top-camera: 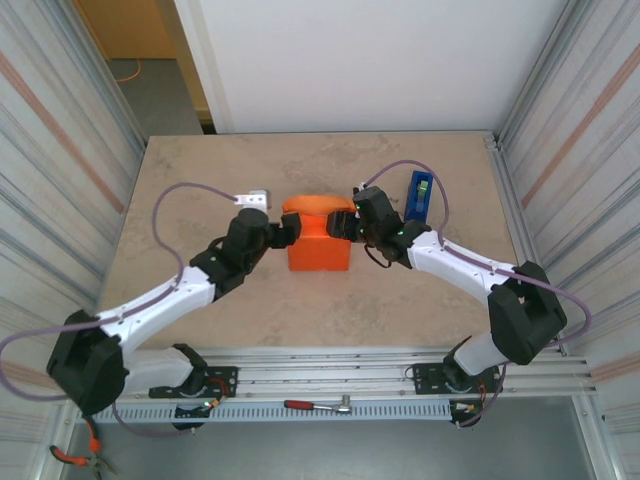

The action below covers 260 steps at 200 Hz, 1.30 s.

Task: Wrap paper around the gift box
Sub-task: Fold the wrapping paper for the gift box.

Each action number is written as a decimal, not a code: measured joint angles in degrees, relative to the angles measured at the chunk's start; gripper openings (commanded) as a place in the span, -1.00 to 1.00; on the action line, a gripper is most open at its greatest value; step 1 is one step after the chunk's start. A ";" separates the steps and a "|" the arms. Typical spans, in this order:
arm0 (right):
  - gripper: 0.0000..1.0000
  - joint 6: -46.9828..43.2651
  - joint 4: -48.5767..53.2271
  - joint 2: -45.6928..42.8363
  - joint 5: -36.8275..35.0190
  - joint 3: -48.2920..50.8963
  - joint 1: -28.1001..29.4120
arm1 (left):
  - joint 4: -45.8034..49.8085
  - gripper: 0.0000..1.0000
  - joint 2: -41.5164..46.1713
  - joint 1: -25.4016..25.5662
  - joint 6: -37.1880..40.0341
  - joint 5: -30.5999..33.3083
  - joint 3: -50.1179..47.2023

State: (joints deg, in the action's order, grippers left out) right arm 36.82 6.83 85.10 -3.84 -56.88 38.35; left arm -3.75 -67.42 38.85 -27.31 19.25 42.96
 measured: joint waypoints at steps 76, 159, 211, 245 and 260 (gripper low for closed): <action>0.30 0.22 -0.42 0.07 -0.72 0.02 0.07 | -6.69 0.74 -1.46 2.51 0.50 -1.66 -4.57; 0.26 0.44 -0.70 0.13 -1.11 0.11 0.44 | -14.45 0.65 -13.07 2.62 5.01 1.22 -1.07; 0.23 0.46 -0.79 0.17 -1.11 0.11 0.61 | -16.15 0.44 -13.38 1.29 5.64 1.57 -0.96; 0.20 0.46 -0.81 0.17 -1.09 0.11 0.66 | -16.41 0.22 -13.57 0.59 6.10 1.53 -0.96; 0.21 0.46 -0.79 0.17 -1.09 0.11 0.66 | -17.03 0.02 -14.23 0.48 6.47 1.40 -0.96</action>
State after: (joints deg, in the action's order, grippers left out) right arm 37.28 6.04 85.27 -4.93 -56.77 39.00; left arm -20.78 -81.65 39.33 -20.84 20.64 42.00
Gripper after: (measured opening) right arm 0.603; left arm 0.588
